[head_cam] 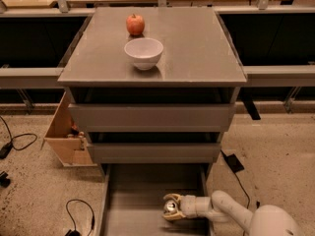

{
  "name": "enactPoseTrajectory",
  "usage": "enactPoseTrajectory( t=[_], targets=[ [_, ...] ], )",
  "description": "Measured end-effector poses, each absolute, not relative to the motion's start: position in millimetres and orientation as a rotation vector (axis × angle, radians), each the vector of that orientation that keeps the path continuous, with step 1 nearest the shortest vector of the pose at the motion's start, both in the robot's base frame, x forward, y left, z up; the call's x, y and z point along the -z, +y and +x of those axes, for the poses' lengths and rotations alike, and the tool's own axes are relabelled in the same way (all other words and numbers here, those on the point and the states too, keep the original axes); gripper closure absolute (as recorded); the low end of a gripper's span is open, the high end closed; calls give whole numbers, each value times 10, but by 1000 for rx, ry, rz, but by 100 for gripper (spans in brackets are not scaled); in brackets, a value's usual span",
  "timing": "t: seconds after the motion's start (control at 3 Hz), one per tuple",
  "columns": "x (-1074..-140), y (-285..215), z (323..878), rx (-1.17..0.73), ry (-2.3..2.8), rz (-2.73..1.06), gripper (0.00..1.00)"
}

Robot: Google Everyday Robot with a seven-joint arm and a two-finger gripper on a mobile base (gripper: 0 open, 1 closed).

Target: Pick 7up can from bottom drawer and place on counter

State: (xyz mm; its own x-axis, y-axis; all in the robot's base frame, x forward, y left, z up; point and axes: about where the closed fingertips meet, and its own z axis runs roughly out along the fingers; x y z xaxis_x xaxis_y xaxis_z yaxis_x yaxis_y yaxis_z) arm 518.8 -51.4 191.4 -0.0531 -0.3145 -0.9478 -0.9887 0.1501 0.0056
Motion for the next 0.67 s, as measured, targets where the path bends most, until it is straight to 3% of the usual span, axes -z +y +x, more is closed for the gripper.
enactPoseTrajectory(
  t=[0.33, 0.67],
  targets=[
    [-1914, -514, 5188, -949, 1531, -1311, 96],
    [-2153, -497, 5134, -953, 1520, -1323, 100]
  ],
)
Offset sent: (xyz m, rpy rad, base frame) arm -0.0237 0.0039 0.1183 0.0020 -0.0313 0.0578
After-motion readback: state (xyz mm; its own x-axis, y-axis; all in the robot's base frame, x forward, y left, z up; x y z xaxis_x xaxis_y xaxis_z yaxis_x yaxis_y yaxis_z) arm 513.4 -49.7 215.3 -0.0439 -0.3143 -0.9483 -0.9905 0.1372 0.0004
